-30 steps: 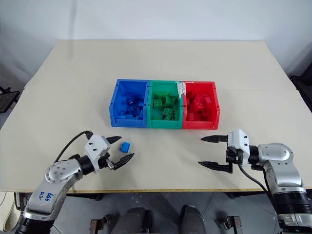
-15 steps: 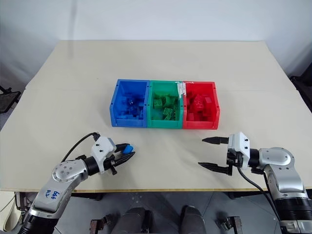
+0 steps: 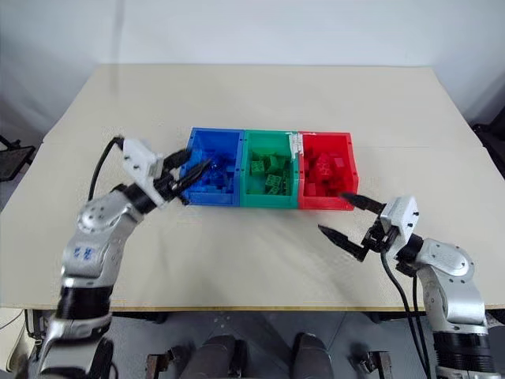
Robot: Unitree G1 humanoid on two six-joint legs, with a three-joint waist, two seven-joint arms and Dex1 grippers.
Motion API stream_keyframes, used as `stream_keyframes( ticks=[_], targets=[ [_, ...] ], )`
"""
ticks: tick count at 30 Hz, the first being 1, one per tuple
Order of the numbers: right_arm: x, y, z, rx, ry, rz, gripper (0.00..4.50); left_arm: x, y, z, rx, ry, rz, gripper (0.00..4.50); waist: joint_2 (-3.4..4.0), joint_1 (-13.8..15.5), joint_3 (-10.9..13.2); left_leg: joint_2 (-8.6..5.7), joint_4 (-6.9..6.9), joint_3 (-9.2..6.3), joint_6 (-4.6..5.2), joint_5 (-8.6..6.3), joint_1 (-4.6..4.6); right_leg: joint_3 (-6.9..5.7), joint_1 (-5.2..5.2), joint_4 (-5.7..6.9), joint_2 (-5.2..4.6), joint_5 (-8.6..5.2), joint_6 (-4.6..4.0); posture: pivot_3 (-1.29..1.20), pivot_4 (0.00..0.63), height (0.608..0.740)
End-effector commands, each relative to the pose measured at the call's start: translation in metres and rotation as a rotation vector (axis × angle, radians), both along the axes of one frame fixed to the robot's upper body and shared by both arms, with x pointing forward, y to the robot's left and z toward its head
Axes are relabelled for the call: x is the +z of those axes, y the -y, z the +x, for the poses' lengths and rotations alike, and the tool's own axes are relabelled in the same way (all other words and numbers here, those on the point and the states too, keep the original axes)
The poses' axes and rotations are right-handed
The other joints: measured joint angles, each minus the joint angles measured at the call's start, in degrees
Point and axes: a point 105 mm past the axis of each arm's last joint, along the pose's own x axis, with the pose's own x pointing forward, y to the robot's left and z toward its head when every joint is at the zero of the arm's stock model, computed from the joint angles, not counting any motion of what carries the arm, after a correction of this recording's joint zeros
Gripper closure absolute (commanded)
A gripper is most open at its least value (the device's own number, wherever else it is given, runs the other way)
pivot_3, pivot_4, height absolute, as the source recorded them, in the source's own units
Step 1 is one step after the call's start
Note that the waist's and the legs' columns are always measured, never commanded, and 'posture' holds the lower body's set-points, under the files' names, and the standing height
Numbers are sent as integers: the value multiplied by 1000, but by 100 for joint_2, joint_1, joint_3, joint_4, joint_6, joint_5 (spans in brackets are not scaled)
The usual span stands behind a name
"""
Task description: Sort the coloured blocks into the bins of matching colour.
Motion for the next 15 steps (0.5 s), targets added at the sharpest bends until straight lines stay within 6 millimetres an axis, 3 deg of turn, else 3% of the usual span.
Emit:
stream_keyframes(
  ticks=[1, 2, 7, 11, 15],
  targets=[
    [21, 1, 0, -53, 87, 42, 0, 3, 7, 12, -9, 2, 7, 3007, 0, 0, 0, 0, 0, 2, 0, 0, -1, 0, -1, -2, 1, 0, 0, 0, 150, 740],
    [23, 0, 1, -59, 93, 48, 0, 2, 8, 16, -9, -6, 11, 3007, 0, -3, 0, -1, 0, 3, 0, 0, -1, 0, -1, -2, 1, 0, 0, 0, 150, 740],
    [24, -4, -1, -60, 101, 48, 0, -8, 15, 15, -101, -79, 30, 1381, 0, -16, 0, 3, -5, 5, 0, 0, -2, 0, -3, -5, 5, 0, 0, 0, 150, 740],
    [20, -7, -2, -42, 89, 42, 0, -8, -2, 11, -88, -60, 48, 111, 0, -17, 0, 4, -4, 5, 0, 0, -2, 1, -3, -5, 5, 0, 0, 0, 150, 740],
    [13, -9, -4, 4, 62, -1, 0, -16, -33, -10, -86, -32, 114, 17, 0, -57, 0, 7, -8, 8, 0, 0, 1, 4, -5, -7, 7, 0, 0, 0, 150, 740]
  ],
)
